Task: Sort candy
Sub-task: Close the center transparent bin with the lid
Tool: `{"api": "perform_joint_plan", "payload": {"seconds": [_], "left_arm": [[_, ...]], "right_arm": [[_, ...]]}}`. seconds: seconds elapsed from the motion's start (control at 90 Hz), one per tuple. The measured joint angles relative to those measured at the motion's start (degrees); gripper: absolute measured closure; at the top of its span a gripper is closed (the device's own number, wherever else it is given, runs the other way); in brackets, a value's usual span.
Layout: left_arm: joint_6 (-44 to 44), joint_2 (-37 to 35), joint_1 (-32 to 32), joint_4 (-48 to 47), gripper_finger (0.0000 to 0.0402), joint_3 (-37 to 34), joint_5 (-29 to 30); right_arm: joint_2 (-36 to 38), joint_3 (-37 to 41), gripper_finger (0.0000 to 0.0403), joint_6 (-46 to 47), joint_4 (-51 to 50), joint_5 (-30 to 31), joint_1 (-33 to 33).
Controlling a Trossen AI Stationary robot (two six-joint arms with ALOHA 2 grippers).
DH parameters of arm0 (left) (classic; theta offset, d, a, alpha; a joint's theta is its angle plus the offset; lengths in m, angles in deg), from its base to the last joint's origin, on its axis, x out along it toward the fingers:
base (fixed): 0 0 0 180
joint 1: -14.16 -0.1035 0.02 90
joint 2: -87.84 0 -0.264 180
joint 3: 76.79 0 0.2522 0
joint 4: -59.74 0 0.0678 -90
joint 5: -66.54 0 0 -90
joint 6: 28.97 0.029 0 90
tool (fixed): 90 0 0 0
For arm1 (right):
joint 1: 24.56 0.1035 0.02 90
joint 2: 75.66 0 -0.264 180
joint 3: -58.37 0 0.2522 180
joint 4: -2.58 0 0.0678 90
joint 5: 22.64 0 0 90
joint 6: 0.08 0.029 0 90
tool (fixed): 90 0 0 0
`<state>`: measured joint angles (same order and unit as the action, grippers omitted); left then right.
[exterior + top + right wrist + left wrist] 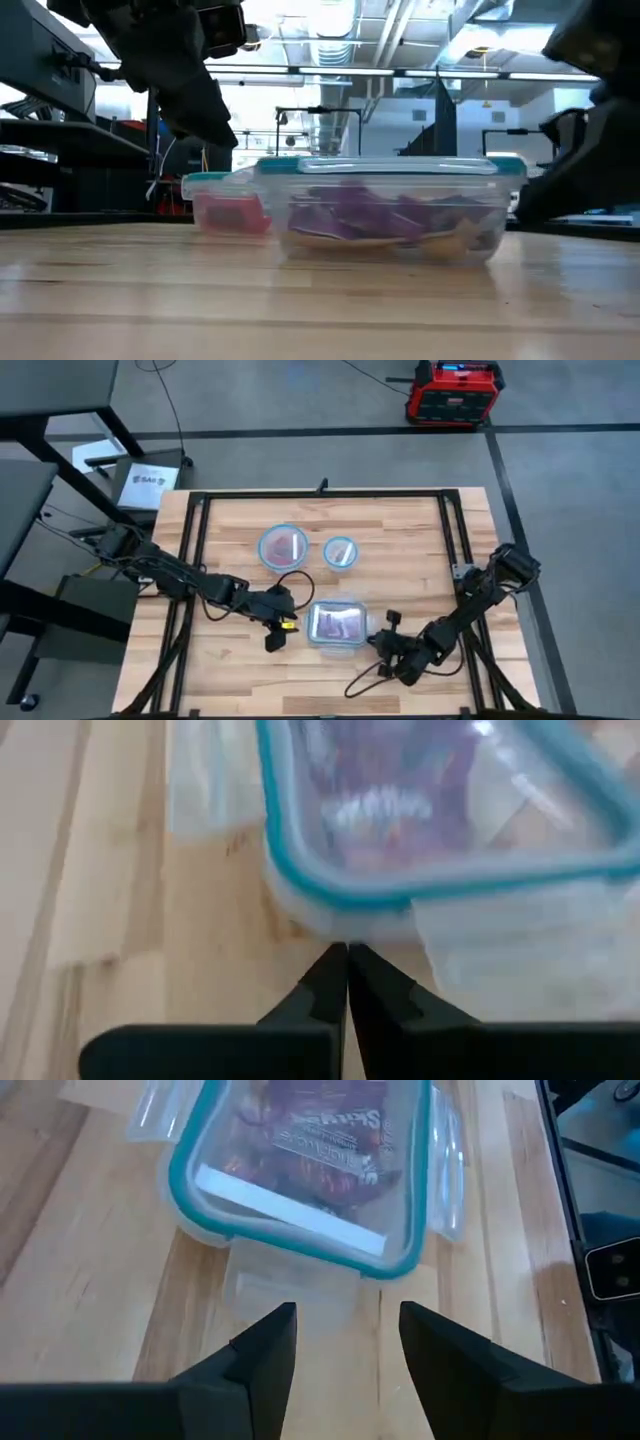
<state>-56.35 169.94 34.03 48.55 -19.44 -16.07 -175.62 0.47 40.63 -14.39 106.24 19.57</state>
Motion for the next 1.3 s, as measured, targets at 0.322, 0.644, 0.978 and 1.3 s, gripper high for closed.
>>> {"api": "perform_joint_plan", "payload": {"seconds": [0.322,0.644,0.978,1.3], "left_arm": [[-0.41,0.00,0.85,-1.50,0.0237,0.00,0.09],[1.15,-0.02,0.63,-2.53,0.0237,0.00,0.12],[1.32,-0.02,0.68,-5.94,0.0237,0.00,0.12],[3.06,-0.03,0.62,-4.62,0.0237,0.02,0.43]], "right_arm": [[13.18,-5.32,0.0403,-0.24,-4.51,-5.11,0.65],[5.33,-5.30,0.0403,-5.77,2.63,-6.51,-10.68],[1.26,-5.17,0.0403,-5.84,8.91,-7.65,-10.69],[-0.28,-5.23,0.0403,-18.72,27.85,-11.18,-17.65]]}}
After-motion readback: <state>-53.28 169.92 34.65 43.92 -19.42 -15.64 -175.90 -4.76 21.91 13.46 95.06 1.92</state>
